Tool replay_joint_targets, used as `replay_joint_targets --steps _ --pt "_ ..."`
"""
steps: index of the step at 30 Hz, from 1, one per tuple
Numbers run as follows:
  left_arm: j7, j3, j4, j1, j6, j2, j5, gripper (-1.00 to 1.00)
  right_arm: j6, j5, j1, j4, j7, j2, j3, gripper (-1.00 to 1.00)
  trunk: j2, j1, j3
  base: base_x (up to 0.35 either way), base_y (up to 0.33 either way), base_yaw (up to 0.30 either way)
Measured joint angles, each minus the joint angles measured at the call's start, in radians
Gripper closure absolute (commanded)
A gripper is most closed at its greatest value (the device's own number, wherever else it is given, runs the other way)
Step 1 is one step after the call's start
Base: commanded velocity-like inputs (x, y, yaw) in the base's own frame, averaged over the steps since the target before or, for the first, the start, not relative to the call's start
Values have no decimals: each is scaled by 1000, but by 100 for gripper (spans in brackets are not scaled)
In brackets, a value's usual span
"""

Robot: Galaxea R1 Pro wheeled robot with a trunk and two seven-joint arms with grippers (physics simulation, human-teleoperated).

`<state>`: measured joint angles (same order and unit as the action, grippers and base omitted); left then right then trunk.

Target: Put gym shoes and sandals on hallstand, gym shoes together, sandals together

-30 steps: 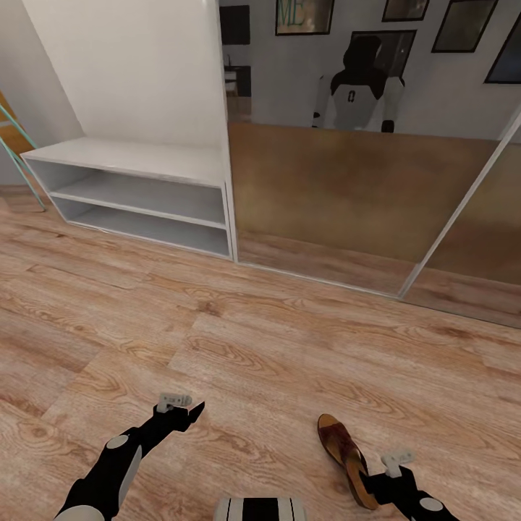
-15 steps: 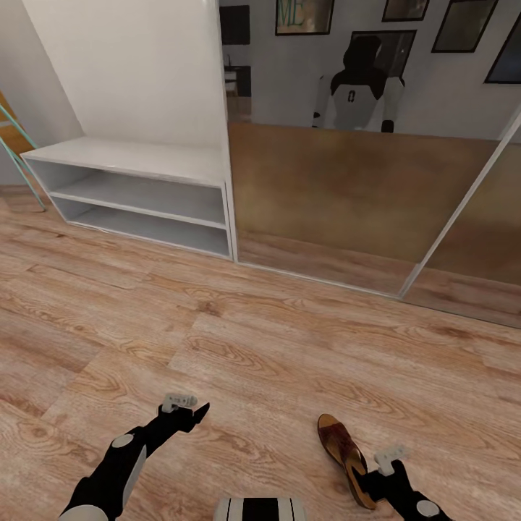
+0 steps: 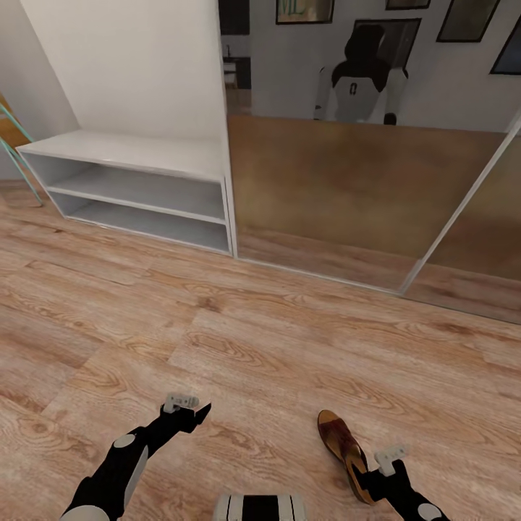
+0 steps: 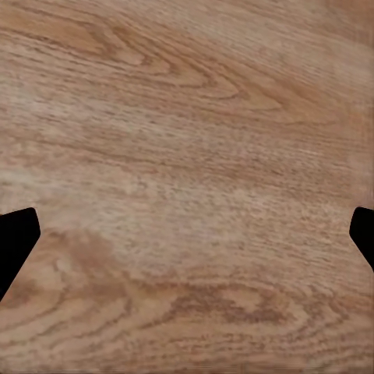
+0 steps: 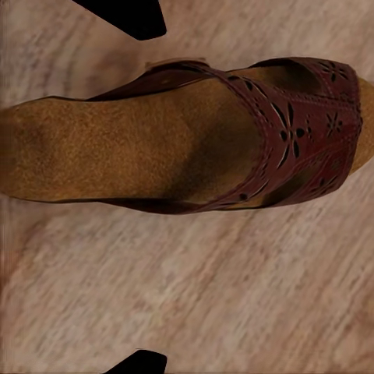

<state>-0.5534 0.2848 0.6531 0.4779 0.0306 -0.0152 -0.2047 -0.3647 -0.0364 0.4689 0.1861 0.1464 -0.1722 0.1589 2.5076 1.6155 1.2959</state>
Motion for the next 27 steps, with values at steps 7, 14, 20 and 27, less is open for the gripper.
replay_joint_targets --steps 7,14,20,27 --pt "-1 0 0 0 0 0 0 -100 0 0 0 -1 0 -1 1 -100 2 3 36 0 0 0" --pt "-3 0 0 0 0 0 1 -100 0 0 0 -1 0 1 1 -100 3 6 74 0 0 0" --pt "-5 -1 1 0 0 -1 2 -100 0 0 0 -1 0 1 1 -100 5 9 103 0 0 0" --pt "-7 -1 45 1 0 -7 5 -100 0 0 0 -1 0 1 1 -100 5 8 110 0 0 0"
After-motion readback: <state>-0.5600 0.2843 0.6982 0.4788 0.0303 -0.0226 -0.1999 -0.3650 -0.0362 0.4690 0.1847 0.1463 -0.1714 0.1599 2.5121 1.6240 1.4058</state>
